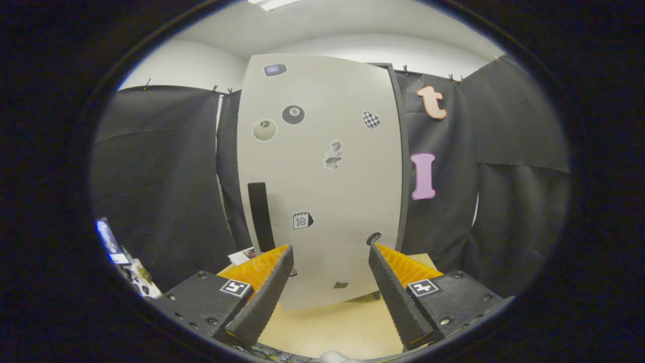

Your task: Open the shoe cabinet door, grab the shoes and put them into the shoe cabinet, then close the shoe cabinet door.

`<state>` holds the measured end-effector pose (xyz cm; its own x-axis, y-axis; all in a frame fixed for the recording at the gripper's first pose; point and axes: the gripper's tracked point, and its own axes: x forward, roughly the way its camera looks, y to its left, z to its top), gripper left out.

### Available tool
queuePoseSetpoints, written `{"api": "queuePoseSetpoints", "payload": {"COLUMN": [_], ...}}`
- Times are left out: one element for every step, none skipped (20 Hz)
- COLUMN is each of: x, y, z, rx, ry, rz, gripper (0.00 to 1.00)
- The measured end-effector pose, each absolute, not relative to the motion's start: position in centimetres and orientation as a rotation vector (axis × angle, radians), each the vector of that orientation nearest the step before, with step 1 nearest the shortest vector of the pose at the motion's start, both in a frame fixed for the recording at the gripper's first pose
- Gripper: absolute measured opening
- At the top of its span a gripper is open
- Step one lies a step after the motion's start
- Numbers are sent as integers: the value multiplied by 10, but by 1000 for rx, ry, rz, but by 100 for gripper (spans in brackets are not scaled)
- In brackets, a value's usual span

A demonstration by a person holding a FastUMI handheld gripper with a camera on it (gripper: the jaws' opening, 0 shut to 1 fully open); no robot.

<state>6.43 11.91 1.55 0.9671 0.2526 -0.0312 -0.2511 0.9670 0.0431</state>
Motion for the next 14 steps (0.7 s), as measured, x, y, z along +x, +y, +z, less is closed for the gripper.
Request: {"api": "queuePoseSetpoints", "payload": {"x": [58,51,43,35,25,16,7,-2,-10,-19,-27,-35,-42,-48], "y": [117,115,112,106,101,96,90,84,76,69,62,53,47,42], "z": [19,24,30,35,39,43,46,48,49,50,52,53,52,52], "rx": [43,48,49,45,40,36,36,37,39,44,49,53,57,63], "ry": [31,19,5,-7,-19,-29,-38,-44,-43,-47,-55,-62,-66,-70], "rz": [246,242,233,220,206,195,182,165,148,132,115,91,69,56], "gripper": [99,99,99,99,98,99,98,99,99,99,99,99,99,98]}}
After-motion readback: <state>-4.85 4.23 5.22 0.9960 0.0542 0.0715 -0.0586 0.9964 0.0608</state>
